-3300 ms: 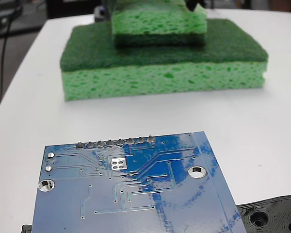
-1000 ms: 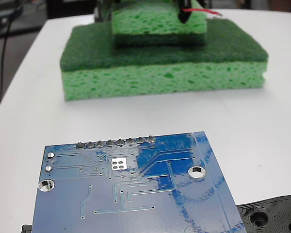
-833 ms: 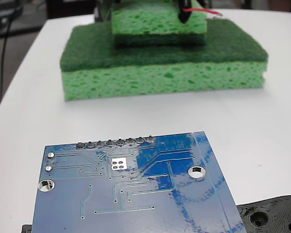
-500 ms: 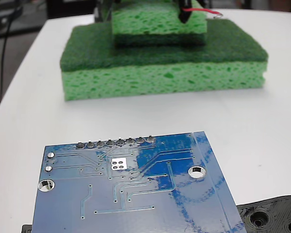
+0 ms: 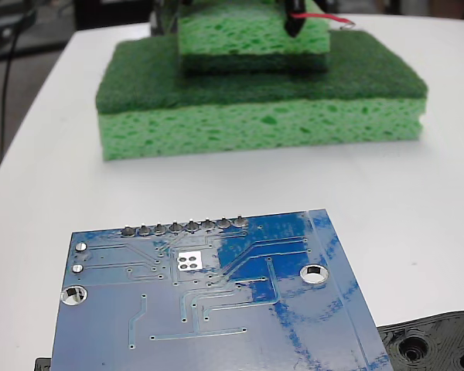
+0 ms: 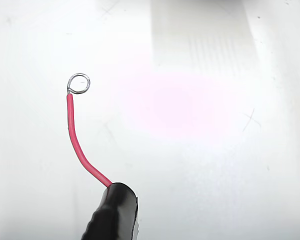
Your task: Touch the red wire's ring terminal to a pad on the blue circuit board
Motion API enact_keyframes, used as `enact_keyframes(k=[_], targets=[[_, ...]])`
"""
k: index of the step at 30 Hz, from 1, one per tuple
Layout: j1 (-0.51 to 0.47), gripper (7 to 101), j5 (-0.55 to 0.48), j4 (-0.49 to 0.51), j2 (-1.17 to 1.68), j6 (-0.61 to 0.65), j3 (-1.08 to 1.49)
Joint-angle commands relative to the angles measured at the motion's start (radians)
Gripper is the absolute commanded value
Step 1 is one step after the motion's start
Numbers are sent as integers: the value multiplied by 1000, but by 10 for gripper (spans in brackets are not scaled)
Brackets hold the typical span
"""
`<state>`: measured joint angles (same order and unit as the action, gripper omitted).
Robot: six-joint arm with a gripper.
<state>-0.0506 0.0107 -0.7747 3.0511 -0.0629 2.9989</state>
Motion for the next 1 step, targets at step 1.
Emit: enact_keyframes(k=[1], targets=[[0, 1003, 2, 3, 3, 0, -3]])
